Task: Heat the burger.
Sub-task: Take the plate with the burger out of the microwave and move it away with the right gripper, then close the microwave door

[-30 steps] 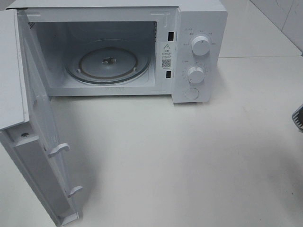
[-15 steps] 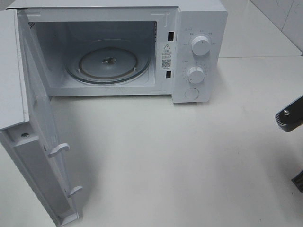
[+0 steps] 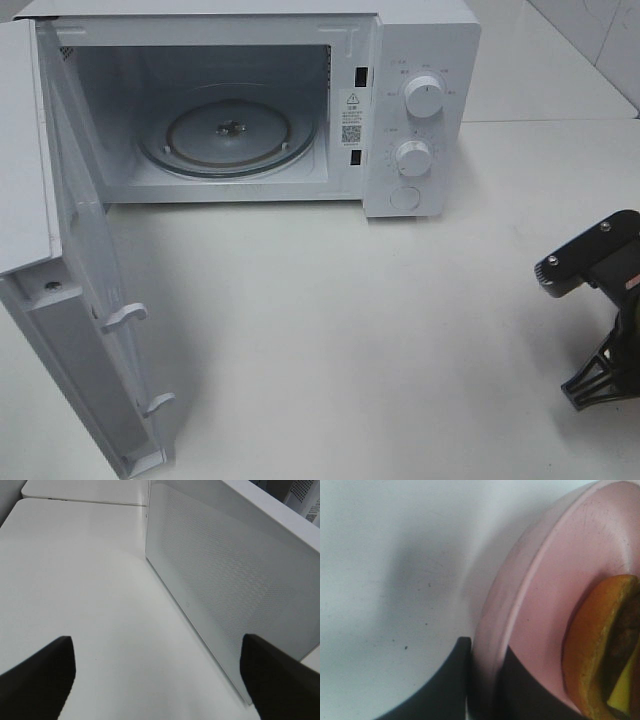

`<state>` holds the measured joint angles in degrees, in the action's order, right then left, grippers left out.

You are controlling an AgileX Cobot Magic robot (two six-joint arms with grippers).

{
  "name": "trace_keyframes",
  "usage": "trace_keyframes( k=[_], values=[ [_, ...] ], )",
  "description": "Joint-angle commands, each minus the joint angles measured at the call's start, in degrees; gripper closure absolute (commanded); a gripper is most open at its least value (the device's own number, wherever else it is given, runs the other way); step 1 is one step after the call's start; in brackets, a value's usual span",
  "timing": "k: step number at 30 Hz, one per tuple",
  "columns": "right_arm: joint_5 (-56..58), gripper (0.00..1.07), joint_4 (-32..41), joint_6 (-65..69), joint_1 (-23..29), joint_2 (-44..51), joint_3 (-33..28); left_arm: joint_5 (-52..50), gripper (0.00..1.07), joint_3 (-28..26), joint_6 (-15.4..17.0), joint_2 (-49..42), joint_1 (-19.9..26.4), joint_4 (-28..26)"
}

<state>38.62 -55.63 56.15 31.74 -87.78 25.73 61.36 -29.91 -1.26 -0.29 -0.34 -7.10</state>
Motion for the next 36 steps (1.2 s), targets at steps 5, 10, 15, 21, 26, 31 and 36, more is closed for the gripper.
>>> trace_keyframes(
  k=[5, 10, 15, 21, 26, 31, 36],
  values=[
    [0.57, 1.04, -3.9, 7.1, -0.29, -8.71, 0.57, 0.06, 0.25, 0.29, -0.11, -0.29, 0.0, -0.4],
    [0.63, 0.95, -3.9, 9.74, -0.29, -10.6, 1.09, 0.06, 0.25, 0.29, -0.11, -0.29, 0.0, -0.4],
    [0.97, 0.72, -1.78, 6.88, -0.29, -7.85, 3.32, 0.06, 0.25, 0.29, -0.11, -0.29, 0.0, -0.4],
    [0.86, 0.49, 6.76, -3.84, -0.29, -2.01, 6.3, 0.06, 0.25, 0.29, -0.11, -0.29, 0.0, -0.4],
    [1.95, 0.46, 19.19, -17.59, -0.29, 6.3, 8.82, 0.06, 0.25, 0.29, -0.11, -0.29, 0.0, -0.4],
    [3.15, 0.44, 28.36, -28.36, -0.29, 12.89, 9.91, 0.06, 0.25, 0.29, -0.11, -0.29, 0.0, -0.4],
    [5.67, 0.34, 36.67, -39.02, -0.29, 22.06, 9.91, 0.06, 0.25, 0.29, -0.11, -0.29, 0.0, -0.4]
  ],
)
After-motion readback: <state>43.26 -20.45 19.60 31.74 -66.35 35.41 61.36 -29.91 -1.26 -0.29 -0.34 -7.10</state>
